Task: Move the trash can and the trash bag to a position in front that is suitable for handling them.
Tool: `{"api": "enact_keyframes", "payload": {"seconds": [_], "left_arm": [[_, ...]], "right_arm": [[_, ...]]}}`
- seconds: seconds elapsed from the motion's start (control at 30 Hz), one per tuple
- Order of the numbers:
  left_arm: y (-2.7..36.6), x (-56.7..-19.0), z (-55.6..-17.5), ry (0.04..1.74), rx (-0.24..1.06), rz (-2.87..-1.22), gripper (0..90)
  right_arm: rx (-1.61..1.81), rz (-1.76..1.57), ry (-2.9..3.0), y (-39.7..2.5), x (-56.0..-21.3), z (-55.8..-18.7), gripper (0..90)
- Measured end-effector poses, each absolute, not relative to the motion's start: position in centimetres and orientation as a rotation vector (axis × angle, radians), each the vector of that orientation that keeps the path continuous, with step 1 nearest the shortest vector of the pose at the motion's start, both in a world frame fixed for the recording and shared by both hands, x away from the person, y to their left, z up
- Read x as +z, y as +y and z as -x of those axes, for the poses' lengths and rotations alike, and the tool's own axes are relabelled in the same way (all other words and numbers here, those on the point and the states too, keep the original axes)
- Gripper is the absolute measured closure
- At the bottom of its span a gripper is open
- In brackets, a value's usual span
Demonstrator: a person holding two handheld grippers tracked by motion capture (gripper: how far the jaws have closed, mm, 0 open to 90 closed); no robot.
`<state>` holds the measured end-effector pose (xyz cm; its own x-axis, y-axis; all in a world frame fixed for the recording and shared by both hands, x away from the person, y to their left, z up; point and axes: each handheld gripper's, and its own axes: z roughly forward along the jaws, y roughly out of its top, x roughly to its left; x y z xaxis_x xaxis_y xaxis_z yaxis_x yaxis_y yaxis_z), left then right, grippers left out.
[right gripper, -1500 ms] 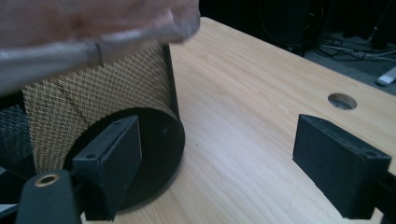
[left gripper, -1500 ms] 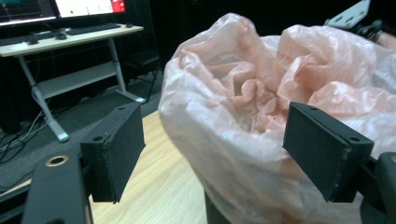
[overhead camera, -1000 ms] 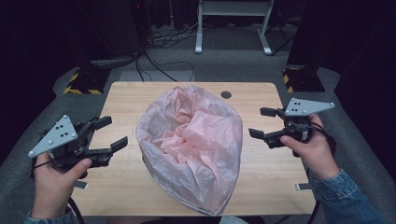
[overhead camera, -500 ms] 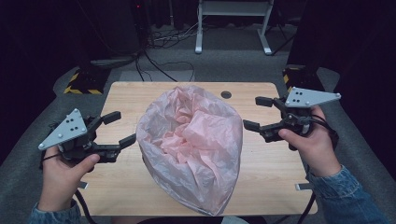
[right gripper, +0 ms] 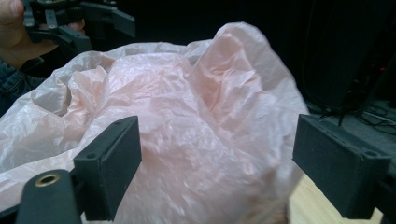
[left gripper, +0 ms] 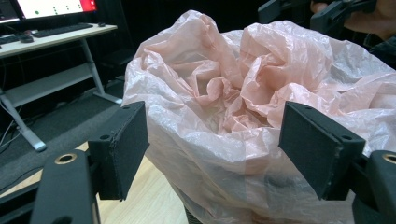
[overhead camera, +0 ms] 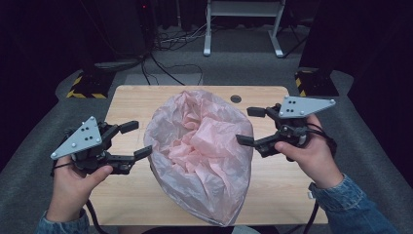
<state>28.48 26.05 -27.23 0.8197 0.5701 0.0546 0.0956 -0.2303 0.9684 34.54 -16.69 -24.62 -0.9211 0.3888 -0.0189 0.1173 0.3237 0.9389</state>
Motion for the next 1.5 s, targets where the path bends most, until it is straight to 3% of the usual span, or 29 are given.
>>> {"api": "enact_keyframes", "payload": {"seconds": [0.1,0.27,0.33,0.4,1.2,1.33,1.5], "left_arm": [[26.0,-27.4,-28.6,0.516,0.474,-1.773,23.8],[26.3,-27.7,-28.8,0.534,0.479,-1.76,23.7],[26.4,-27.7,-28.8,0.54,0.482,-1.759,23.7],[26.6,-27.7,-28.8,0.546,0.487,-1.756,23.6],[26.0,-28.1,-31.3,0.634,0.449,-1.743,24.3],[25.3,-28.2,-31.5,0.617,0.399,-1.766,37.9],[25.4,-28.4,-31.3,0.636,0.375,-1.788,67.8]], "right_arm": [[1.617,-0.438,2.386,-15.8,-25.2,-34.8,23.5],[1.557,-0.38,2.47,-16.0,-25.7,-35.1,69.0],[1.556,-0.375,2.483,-16.3,-25.7,-35.1,81.8],[1.565,-0.381,2.47,-16.6,-25.7,-35.0,88.2],[1.562,-0.44,2.388,-20.0,-26.2,-34.0,90.0],[1.552,-0.423,2.387,-19.5,-26.2,-33.8,90.0],[1.561,-0.418,2.384,-19.3,-26.3,-33.8,90.0]]}}
